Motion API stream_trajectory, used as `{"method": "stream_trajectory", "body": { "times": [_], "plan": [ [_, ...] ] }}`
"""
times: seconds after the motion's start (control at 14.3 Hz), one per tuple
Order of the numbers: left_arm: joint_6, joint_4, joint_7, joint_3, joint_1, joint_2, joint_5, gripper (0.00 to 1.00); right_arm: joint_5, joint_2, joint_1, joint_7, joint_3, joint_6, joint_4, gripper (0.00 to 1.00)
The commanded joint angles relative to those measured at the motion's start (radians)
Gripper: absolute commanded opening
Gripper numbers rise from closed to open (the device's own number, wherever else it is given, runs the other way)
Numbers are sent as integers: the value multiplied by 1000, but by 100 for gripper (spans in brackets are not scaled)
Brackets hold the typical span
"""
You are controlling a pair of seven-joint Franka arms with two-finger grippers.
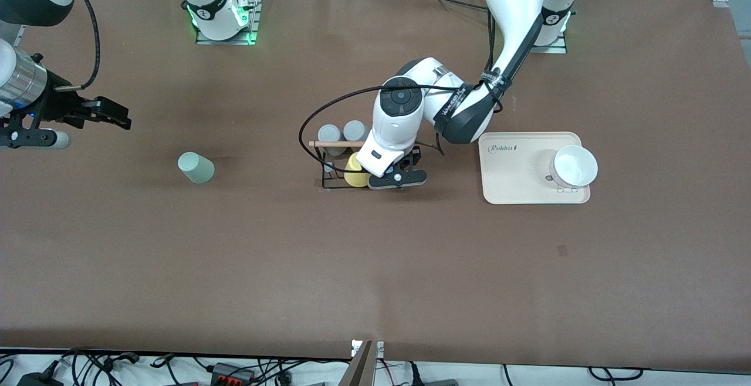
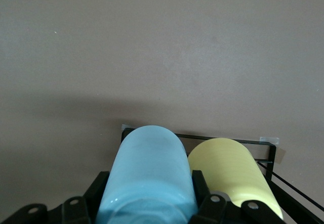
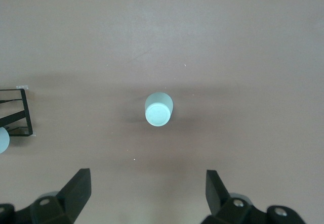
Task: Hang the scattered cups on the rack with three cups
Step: 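Carry the light blue cup with the left gripper to the rack, then hang the light blue cup on the rack peg beside the yellow cup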
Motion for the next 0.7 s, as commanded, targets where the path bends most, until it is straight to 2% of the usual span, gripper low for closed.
{"method": "stream_trajectory", "body": {
  "times": [0.0,0.28,0.35,0.42,0.49,0.63],
  "plan": [
    [10,0,-1,6,-8,5,24,33,-3,20,-14,11,1,-15,14,100],
    [39,-20,1,6,-8,19,58,33,-3,20,-9,11,0,-15,14,100],
    [51,-33,1,6,-8,19,59,34,-3,22,-9,11,0,-15,14,100],
    [58,-39,1,6,-8,17,59,41,-5,24,-6,10,0,-15,14,100],
    [59,-39,2,8,-8,19,61,54,-3,24,-4,11,0,-15,14,100],
    [59,-37,2,8,-3,16,61,95,-3,25,-6,11,0,-15,16,100]
  ]
}}
